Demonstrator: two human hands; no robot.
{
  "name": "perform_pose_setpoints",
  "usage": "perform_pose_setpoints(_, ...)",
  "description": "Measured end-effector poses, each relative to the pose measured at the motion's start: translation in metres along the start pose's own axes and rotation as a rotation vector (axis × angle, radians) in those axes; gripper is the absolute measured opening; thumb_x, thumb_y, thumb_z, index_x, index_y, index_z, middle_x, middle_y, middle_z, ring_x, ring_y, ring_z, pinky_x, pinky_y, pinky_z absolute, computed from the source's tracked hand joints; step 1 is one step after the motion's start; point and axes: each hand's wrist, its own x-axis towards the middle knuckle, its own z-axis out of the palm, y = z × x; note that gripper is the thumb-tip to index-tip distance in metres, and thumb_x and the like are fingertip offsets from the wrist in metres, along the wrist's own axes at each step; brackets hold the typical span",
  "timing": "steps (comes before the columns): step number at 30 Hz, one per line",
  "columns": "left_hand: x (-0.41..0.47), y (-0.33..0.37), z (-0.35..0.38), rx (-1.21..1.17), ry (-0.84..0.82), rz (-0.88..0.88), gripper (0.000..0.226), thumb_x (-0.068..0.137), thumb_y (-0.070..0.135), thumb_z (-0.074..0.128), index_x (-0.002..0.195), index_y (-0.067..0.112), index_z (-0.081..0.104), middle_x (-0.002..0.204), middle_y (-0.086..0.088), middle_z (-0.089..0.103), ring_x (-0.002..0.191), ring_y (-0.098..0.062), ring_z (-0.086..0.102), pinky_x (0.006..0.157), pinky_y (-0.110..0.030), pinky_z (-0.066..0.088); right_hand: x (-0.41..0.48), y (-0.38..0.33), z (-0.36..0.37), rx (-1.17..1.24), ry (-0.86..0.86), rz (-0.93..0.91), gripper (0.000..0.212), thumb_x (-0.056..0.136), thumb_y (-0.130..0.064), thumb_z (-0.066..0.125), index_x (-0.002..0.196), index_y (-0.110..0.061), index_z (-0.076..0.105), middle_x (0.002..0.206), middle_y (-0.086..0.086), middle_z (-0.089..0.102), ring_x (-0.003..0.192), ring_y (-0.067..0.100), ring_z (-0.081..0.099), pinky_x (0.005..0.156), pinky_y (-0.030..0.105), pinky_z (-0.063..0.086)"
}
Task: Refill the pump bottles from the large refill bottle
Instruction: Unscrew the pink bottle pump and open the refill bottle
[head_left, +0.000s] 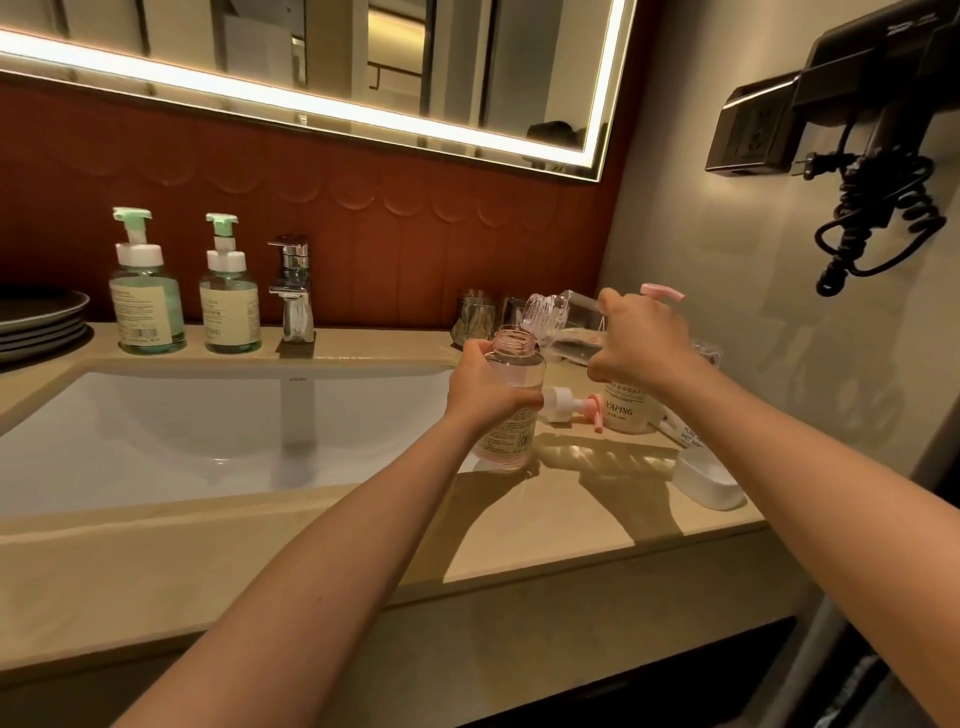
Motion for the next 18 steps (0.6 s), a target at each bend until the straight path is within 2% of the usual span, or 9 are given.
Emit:
perform_pose_setpoints(4, -0.0003, -0.0006, -0.0016, -0.015, 0.001, -0.009, 0.084, 0.066, 0.017, 0.083, 0.134, 0.011, 0.033, 0.131, -0.009, 0.049, 0.116, -0.023, 0.047, 0.090, -0.032, 0.042, 0.0014, -0.0035, -0.0033, -0.044, 0.008, -0.025, 0.049, 0.071, -0.019, 0.072, 0.113, -0.012, 0.048, 0.100, 0.008, 0.059, 0.090, 0.025, 0.053, 0.072, 0.034, 0.044)
perform_pose_setpoints(6, -0.0004, -0.0012, -0.0018, -0.014, 0.001, -0.006, 0.085, 0.066, 0.018, 0.083, 0.134, 0.010, 0.032, 0.132, -0.009, 0.048, 0.117, -0.023, 0.047, 0.091, -0.032, 0.041, 0.0023, -0.0048, -0.0051, -0.070, 0.015, -0.039, 0.047, 0.071, -0.020, 0.071, 0.111, -0.012, 0.049, 0.097, 0.007, 0.058, 0.085, 0.024, 0.050, 0.072, 0.034, 0.043)
perform_pose_setpoints(10, -0.0001, -0.0019, -0.0017, -0.006, 0.006, -0.010, 0.087, 0.066, 0.020, 0.083, 0.135, 0.010, 0.032, 0.134, -0.008, 0.046, 0.118, -0.024, 0.046, 0.091, -0.032, 0.041, 0.0033, -0.0076, -0.0091, -0.119, 0.020, -0.066, 0.044, 0.072, -0.022, 0.069, 0.110, -0.012, 0.049, 0.088, 0.003, 0.048, 0.090, 0.026, 0.052, 0.075, 0.035, 0.042)
perform_pose_setpoints(18, -0.0007, -0.0010, -0.0031, -0.005, 0.009, -0.015, 0.085, 0.068, 0.019, 0.082, 0.135, 0.011, 0.031, 0.133, -0.009, 0.047, 0.119, -0.024, 0.046, 0.090, -0.031, 0.040, -0.0002, -0.0107, -0.0100, -0.067, -0.039, -0.027, 0.044, 0.073, -0.019, 0.070, 0.110, -0.010, 0.047, 0.088, 0.006, 0.051, 0.080, 0.022, 0.044, 0.066, 0.030, 0.037)
